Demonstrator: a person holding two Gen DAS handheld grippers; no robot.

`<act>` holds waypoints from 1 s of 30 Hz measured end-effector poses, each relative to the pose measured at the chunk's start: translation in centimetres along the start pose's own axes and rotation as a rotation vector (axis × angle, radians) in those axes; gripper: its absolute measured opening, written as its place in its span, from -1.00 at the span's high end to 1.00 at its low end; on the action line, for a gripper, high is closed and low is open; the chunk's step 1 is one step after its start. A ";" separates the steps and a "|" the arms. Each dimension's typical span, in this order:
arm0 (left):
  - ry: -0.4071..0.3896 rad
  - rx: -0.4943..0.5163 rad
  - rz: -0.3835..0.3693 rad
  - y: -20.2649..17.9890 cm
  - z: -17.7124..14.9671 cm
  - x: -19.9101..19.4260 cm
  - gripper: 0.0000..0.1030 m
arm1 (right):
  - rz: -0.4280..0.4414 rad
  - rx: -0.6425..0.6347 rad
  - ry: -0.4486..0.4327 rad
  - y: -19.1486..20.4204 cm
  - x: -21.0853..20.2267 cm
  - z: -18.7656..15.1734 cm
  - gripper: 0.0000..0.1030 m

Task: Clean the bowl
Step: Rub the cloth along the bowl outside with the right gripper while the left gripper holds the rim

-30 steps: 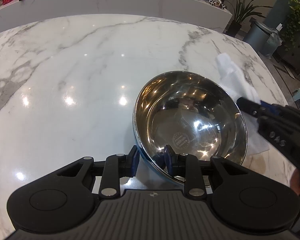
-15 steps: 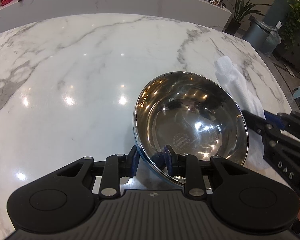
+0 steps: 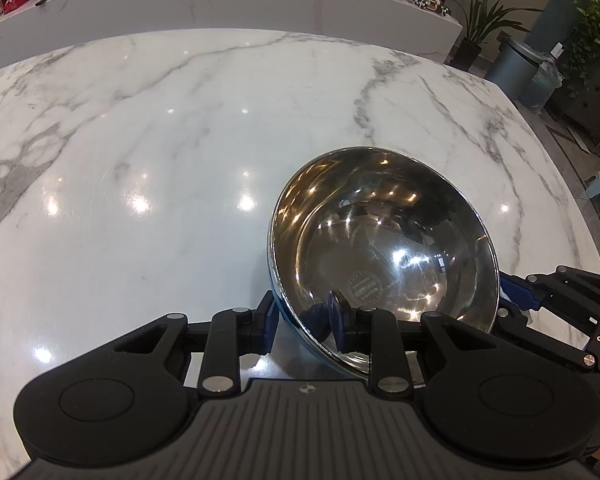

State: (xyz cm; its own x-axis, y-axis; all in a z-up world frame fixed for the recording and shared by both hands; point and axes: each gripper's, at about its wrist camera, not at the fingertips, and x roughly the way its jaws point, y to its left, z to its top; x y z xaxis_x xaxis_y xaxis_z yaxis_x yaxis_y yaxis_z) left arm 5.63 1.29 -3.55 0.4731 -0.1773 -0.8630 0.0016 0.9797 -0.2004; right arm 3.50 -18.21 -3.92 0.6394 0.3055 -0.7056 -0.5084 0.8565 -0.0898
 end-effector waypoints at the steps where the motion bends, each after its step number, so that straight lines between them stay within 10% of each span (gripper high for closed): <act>1: 0.005 -0.007 -0.002 0.0 0.0 0.0 0.39 | -0.003 0.002 0.002 0.0 0.0 0.0 0.73; 8: 0.023 -0.002 -0.008 -0.1 -0.1 0.0 0.13 | -0.015 0.003 0.003 0.1 -0.1 0.2 0.73; 20: 0.009 0.017 0.010 0.5 0.6 -0.4 0.68 | -0.037 -0.017 -0.066 -0.3 -2.0 1.4 0.73; 30: 0.002 0.016 0.019 0.7 1.0 -0.3 0.70 | -0.025 -0.032 -0.053 0.1 -1.9 1.1 0.73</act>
State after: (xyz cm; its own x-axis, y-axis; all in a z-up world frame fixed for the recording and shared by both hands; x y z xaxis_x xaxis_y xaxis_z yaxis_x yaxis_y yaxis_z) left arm 6.37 2.11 -2.99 0.4712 -0.1591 -0.8676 0.0065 0.9842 -0.1770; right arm 2.88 -18.24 -1.85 0.6816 0.3067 -0.6643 -0.5097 0.8505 -0.1303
